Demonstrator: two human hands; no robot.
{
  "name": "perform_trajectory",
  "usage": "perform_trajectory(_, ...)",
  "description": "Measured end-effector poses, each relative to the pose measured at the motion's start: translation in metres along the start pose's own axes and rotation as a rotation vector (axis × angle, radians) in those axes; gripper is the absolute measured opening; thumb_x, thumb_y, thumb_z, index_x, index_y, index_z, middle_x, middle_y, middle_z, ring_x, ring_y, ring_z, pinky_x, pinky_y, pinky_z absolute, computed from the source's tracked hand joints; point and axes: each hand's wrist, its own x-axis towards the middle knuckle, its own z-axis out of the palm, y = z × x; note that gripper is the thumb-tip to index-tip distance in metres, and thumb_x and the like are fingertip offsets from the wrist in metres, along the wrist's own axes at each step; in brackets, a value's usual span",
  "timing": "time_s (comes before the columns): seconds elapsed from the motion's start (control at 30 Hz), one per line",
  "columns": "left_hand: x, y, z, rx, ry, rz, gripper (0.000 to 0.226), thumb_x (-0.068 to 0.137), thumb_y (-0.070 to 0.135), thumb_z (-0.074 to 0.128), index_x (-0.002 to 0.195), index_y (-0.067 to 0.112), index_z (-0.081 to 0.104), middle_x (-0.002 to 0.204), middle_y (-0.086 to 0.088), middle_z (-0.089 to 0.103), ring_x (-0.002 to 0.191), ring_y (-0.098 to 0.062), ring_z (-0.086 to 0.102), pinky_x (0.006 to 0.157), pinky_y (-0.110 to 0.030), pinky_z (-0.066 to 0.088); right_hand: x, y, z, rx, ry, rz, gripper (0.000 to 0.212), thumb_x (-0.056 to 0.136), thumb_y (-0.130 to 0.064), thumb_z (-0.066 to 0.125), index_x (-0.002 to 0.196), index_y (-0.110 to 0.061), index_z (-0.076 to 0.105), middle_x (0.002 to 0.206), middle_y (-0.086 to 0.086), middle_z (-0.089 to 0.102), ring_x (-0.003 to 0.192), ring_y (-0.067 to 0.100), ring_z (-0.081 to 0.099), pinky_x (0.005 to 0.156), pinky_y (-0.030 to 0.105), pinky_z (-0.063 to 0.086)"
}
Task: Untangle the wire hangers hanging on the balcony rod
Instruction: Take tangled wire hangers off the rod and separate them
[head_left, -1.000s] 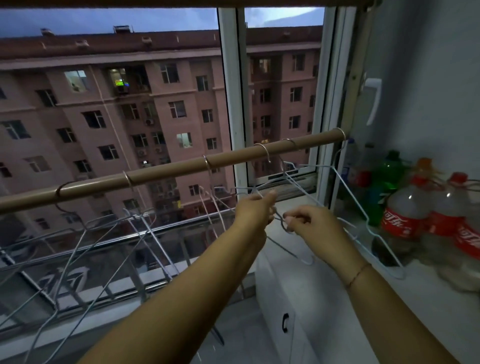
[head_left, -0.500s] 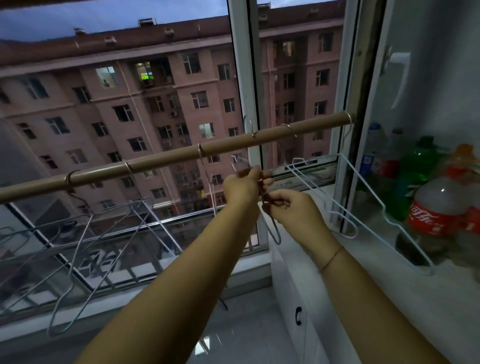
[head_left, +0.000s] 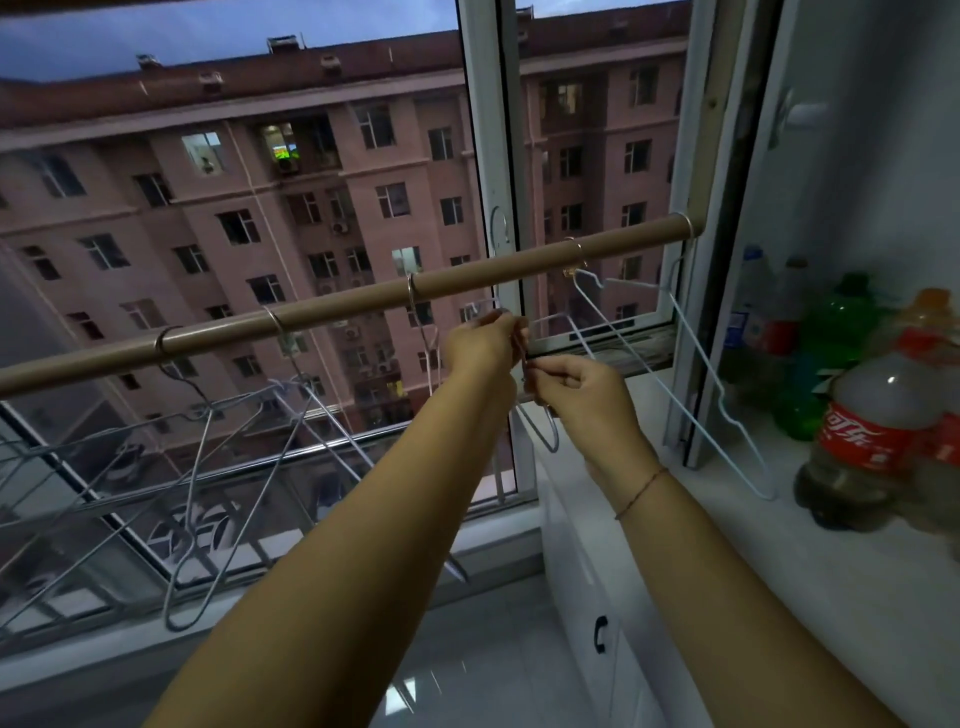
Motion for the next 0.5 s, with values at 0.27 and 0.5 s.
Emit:
perform_trajectory(0.27, -0.007, -0.006, -0.015, 0.083, 0.019, -0.024, 0.023, 0.088, 0.012, 0.061, 0.110, 0.005, 0.064, 0.092, -0.007, 0.067, 0.069, -0.012, 0.060, 0.056, -0.021, 0.048, -0.004, 0.015, -0.002, -0.086, 0.040, 0.027, 0.020, 0.088, -0.029, 0.058, 0.101, -0.018, 0.068, 0.097, 0.000, 0.070, 0.092, 0.014, 0.065, 0.081, 0.029, 0.053)
perform_trajectory(0.5, -0.042, -0.026, -0.075, 0.515, -0.235, 0.042, 0.018, 0.093, 0.017, 0.053, 0.102, 0.019, 0.068, 0.084, 0.004, 0.064, 0.075, -0.008, 0.057, 0.057, -0.014, 0.043, -0.025, 0.041, -0.020, -0.135, -0.040, 0.052, 0.012, 0.088, -0.021, 0.059, 0.090, -0.032, 0.065, 0.086, -0.016, 0.065, 0.082, -0.003, 0.061, 0.070, 0.010, 0.046)
